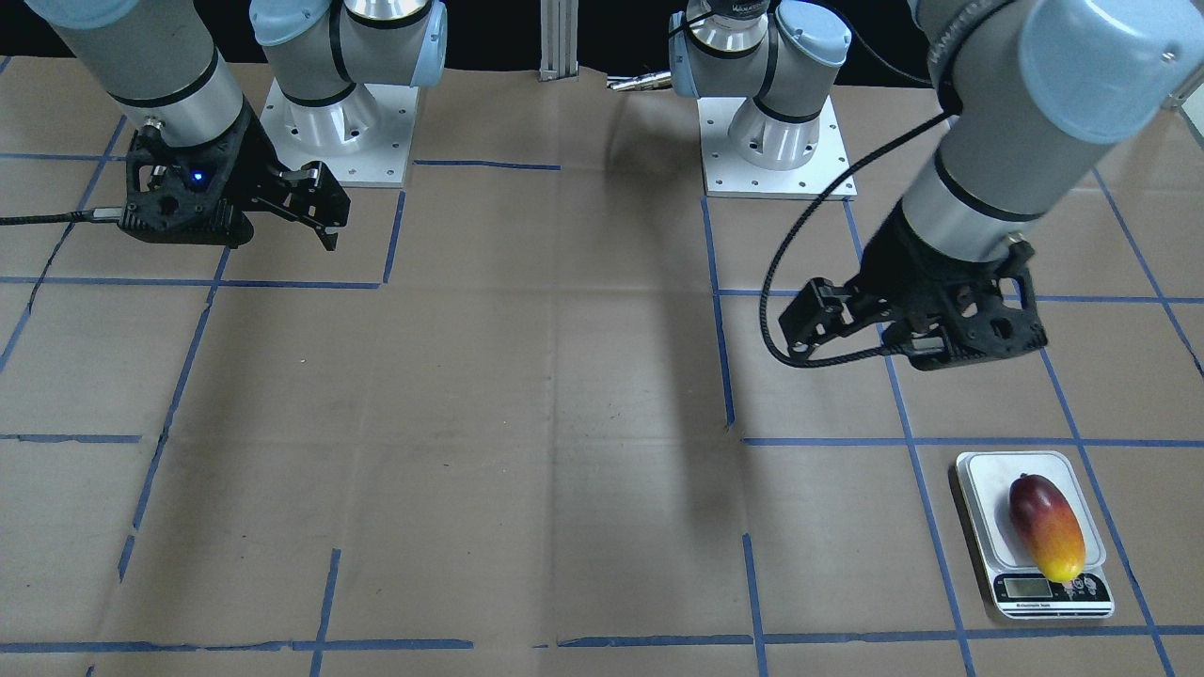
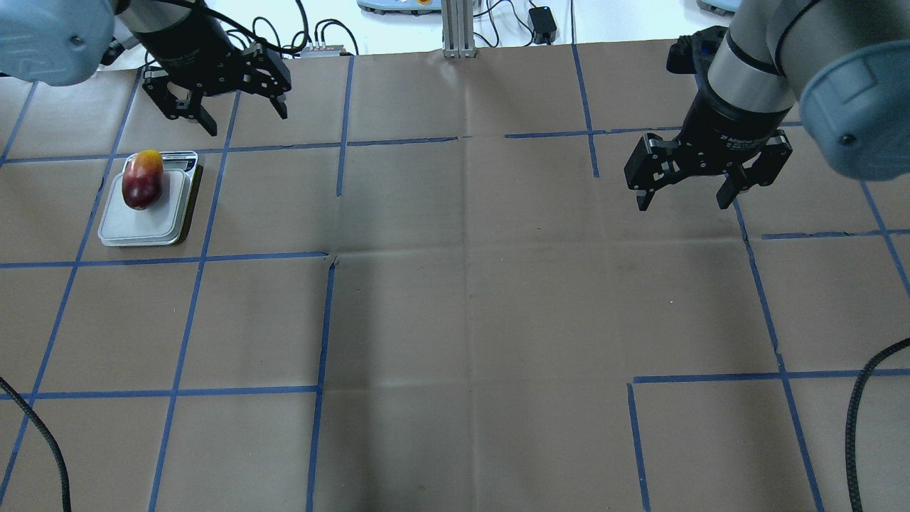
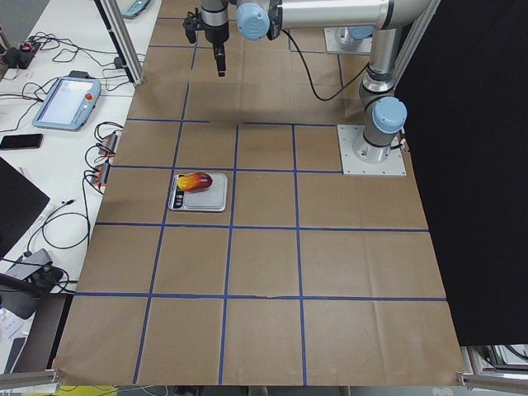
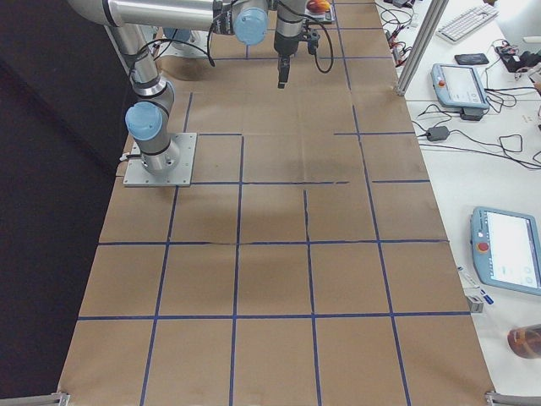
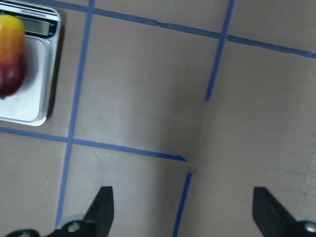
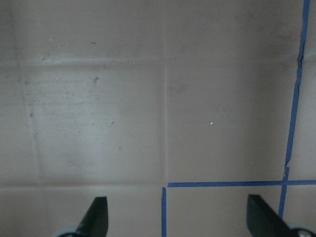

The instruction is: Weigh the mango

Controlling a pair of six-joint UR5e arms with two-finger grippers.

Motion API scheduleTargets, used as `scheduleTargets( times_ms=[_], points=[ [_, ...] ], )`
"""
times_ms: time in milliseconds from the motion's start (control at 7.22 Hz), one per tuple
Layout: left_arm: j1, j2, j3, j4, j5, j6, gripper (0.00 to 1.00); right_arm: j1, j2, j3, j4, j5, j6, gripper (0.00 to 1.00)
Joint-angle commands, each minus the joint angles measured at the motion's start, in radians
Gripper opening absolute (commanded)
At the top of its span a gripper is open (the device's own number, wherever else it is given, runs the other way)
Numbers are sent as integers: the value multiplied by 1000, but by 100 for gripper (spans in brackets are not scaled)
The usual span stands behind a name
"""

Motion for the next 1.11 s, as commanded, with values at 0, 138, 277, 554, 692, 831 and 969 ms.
scheduleTargets(
  times_ms=[0,138,277,554,692,831,969],
  points=[
    [-57,95,-95,-23,-3,-59,100,0,0,0,0,0,0,100],
    [-56,153,-185,-9,-1,-45,100,0,0,0,0,0,0,100],
    [-54,169,-212,3,5,-34,100,0,0,0,0,0,0,100],
    [-54,163,-212,3,25,-33,100,0,0,0,0,0,0,100],
    [-54,173,-212,3,26,-27,100,0,0,0,0,0,0,100],
    [-50,177,-212,3,28,-27,100,0,0,0,0,0,0,100],
    [-49,178,-212,5,52,-10,100,0,0,0,0,0,0,100]
  ],
)
